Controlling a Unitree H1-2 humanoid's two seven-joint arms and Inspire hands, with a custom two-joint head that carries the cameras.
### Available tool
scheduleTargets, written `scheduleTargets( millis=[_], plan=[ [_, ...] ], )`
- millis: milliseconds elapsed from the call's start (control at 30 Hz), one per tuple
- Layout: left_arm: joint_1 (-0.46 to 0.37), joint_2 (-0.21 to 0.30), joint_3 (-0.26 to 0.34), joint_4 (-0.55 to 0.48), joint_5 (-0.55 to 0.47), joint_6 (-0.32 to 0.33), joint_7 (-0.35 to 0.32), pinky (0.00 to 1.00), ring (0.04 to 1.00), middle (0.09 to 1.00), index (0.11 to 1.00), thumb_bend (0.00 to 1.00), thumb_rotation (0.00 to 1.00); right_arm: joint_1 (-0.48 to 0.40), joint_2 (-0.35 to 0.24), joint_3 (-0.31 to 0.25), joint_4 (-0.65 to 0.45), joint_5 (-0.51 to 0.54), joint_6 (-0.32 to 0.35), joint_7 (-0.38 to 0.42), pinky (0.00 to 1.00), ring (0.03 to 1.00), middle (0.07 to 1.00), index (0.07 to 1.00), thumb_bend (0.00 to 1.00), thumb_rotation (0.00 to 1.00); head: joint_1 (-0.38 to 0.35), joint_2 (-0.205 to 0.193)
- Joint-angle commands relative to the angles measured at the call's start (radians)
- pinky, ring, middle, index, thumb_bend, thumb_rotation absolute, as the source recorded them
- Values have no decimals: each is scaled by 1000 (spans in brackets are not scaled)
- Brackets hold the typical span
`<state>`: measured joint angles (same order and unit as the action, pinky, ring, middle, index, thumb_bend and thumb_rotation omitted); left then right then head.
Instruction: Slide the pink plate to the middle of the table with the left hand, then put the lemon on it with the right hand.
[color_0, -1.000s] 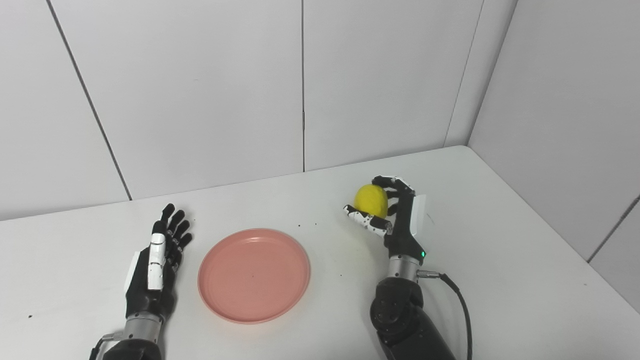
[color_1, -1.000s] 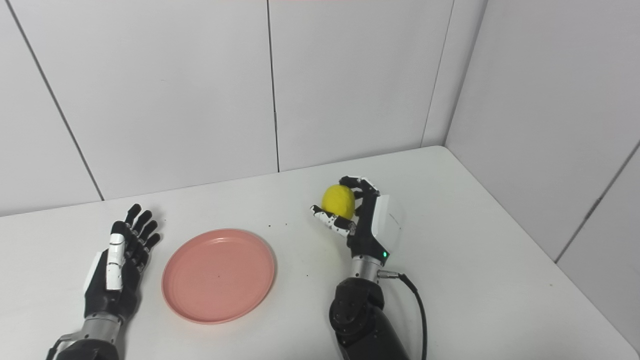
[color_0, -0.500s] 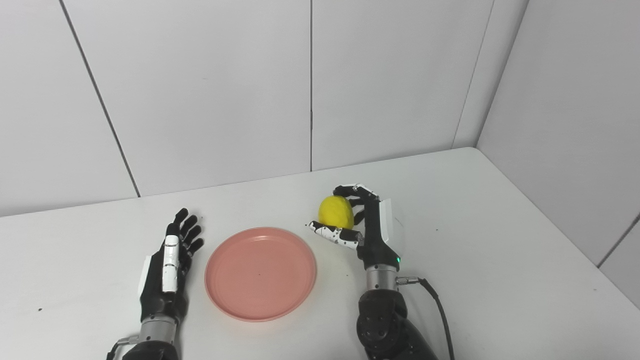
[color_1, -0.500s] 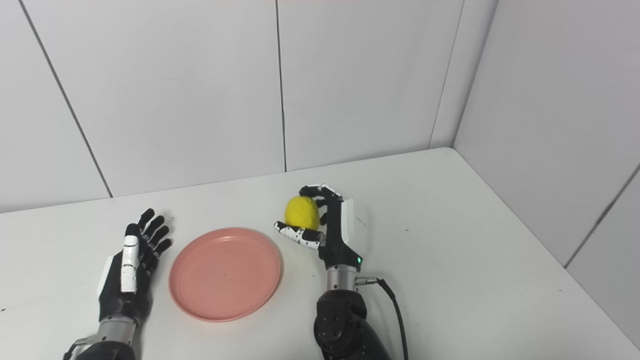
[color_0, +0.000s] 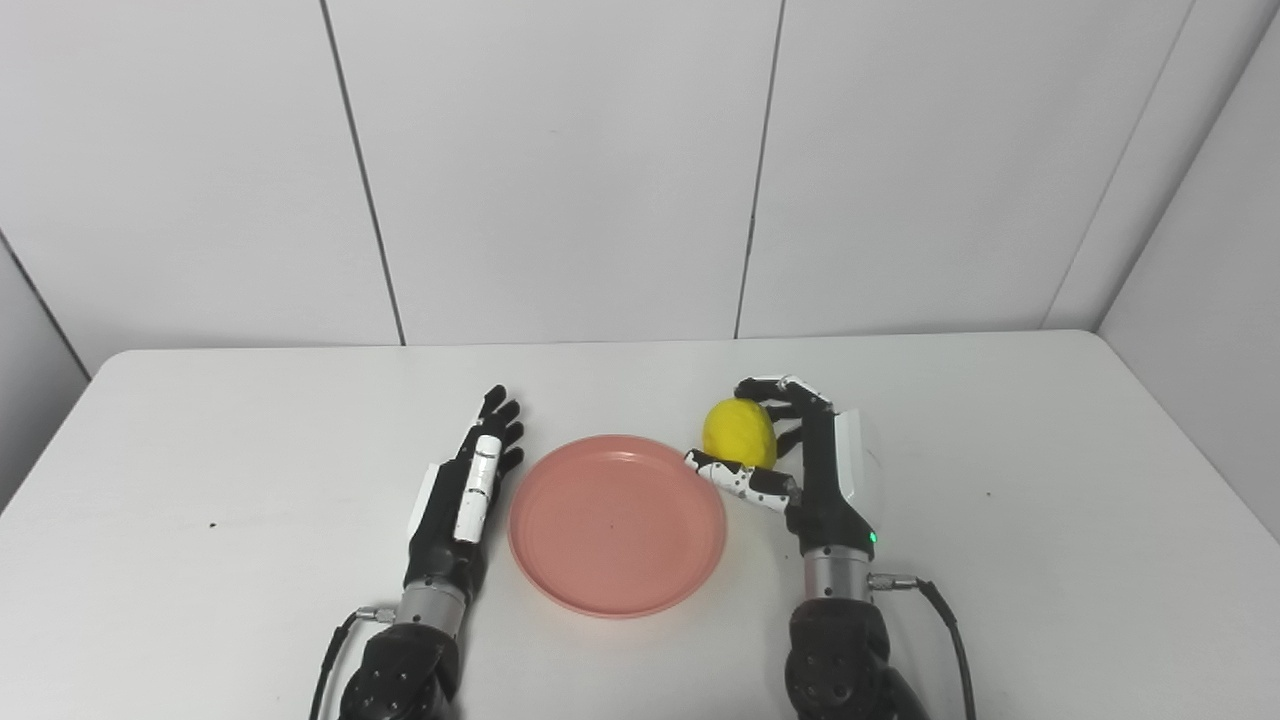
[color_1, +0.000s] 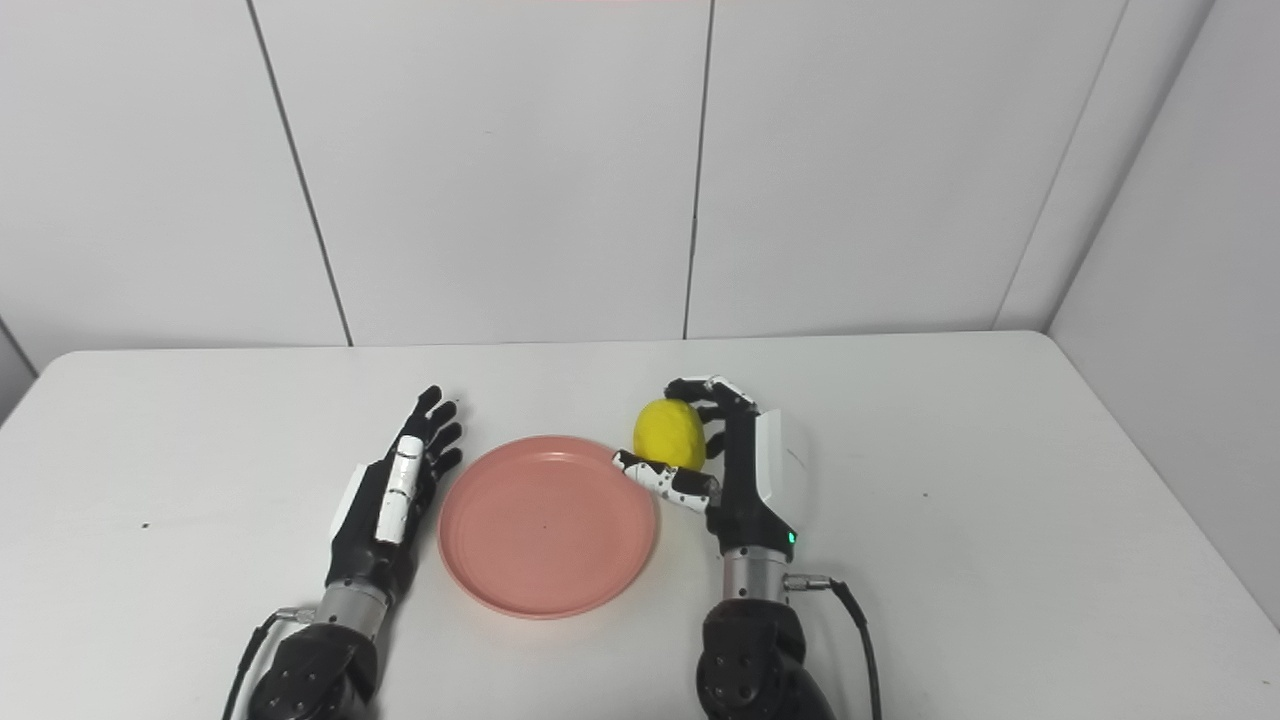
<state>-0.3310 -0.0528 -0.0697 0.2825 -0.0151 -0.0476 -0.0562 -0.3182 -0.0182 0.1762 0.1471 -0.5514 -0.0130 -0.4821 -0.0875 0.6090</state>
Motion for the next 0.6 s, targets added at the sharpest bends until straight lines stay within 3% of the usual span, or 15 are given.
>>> scheduleTargets(
  millis=[0, 67, 233, 333, 400, 567],
  plan=[
    [2, -22, -19, -16, 12, 22, -5, 931, 945, 961, 961, 559, 1000, -21, -9, 11, -41, -30, -60, 3, 360, 478, 495, 479, 496, 0, 7, -1],
    [1, -26, -19, -13, 9, 24, -1, 934, 947, 961, 962, 546, 1000, -18, -12, 23, -43, -31, -79, 7, 396, 455, 504, 478, 497, 0, 14, -1],
    [-5, -30, -24, -5, 21, 18, 4, 936, 952, 961, 962, 531, 1000, -17, -4, 43, -45, 2, -117, 49, 335, 462, 532, 478, 491, 0, 25, -3],
    [-8, -30, -27, 0, 27, 14, 9, 943, 959, 963, 962, 528, 1000, -15, 6, 54, -52, 10, -114, 74, 315, 454, 563, 479, 487, 0, 21, -7],
    [-8, -30, -30, -1, 27, 18, 12, 949, 962, 965, 964, 529, 1000, -14, 10, 61, -58, 8, -108, 90, 338, 488, 506, 479, 493, 0, 20, -6],
    [-8, -29, -34, -2, 29, 19, 19, 957, 964, 970, 967, 536, 1000, -25, 15, 87, -43, -25, -114, 104, 320, 462, 559, 479, 489, 0, 21, -7]
  ],
)
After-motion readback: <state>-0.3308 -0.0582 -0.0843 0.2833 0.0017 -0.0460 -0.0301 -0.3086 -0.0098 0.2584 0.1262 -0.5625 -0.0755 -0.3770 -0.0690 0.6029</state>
